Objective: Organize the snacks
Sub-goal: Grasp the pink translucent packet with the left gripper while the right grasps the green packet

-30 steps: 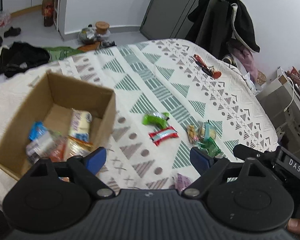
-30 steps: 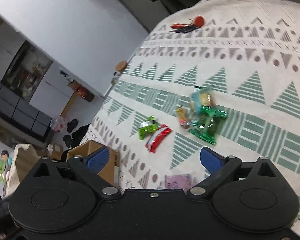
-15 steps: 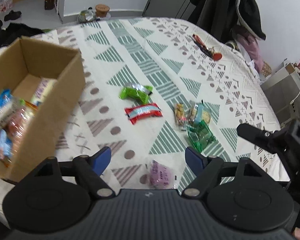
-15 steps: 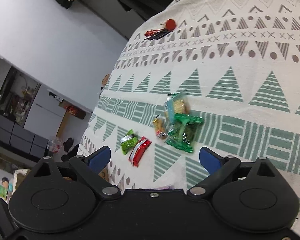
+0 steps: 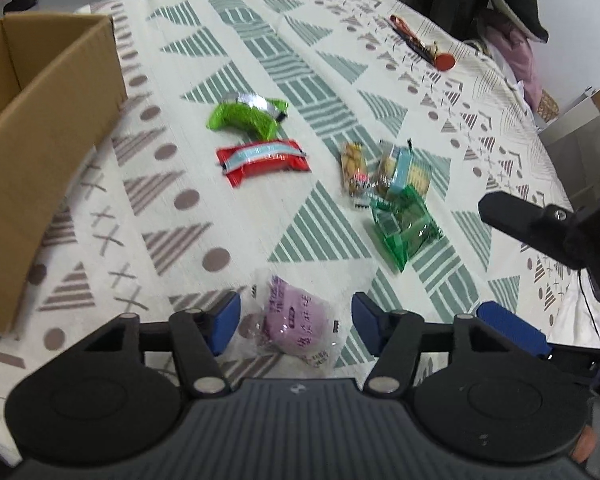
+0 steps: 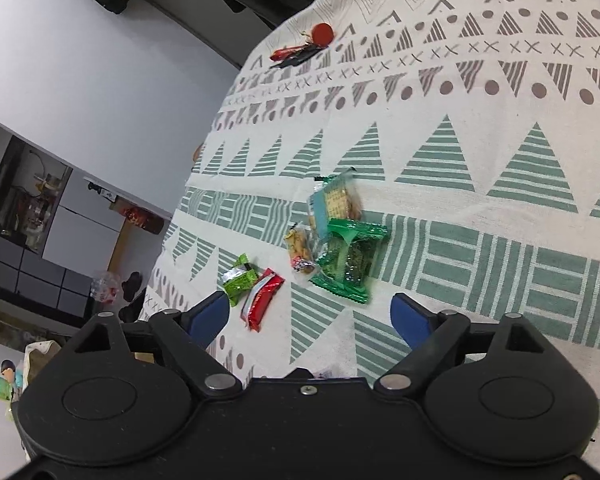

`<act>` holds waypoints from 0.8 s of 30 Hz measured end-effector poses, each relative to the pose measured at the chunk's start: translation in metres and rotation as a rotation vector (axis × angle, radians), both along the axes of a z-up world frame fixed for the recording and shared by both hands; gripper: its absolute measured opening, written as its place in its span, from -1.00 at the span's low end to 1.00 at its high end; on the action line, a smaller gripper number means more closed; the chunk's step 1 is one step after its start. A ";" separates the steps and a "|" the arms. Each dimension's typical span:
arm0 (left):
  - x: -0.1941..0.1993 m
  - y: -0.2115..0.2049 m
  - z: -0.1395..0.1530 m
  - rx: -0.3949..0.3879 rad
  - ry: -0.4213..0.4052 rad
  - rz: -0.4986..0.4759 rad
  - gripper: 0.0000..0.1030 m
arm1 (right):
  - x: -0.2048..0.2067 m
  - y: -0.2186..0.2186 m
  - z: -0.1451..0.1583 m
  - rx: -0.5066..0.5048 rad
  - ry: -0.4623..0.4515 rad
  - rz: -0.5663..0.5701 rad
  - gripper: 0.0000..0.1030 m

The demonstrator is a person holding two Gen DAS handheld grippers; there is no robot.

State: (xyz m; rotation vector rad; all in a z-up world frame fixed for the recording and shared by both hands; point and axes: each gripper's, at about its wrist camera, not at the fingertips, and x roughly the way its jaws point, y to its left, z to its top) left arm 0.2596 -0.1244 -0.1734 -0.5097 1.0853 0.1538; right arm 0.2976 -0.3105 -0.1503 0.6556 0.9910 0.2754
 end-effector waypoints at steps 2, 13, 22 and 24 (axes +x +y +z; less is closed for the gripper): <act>0.002 -0.002 -0.007 -0.013 0.016 0.001 -0.02 | 0.003 -0.001 -0.004 0.002 0.014 -0.003 0.58; 0.015 0.014 0.001 0.006 -0.059 0.045 -0.65 | 0.020 0.002 -0.022 0.031 0.044 0.002 0.41; 0.028 0.033 -0.001 -0.028 -0.084 0.050 -0.70 | 0.033 0.014 -0.033 -0.036 0.049 0.002 0.30; 0.031 0.037 -0.001 -0.038 -0.086 0.050 -0.71 | 0.037 0.018 -0.036 -0.050 0.052 0.002 0.26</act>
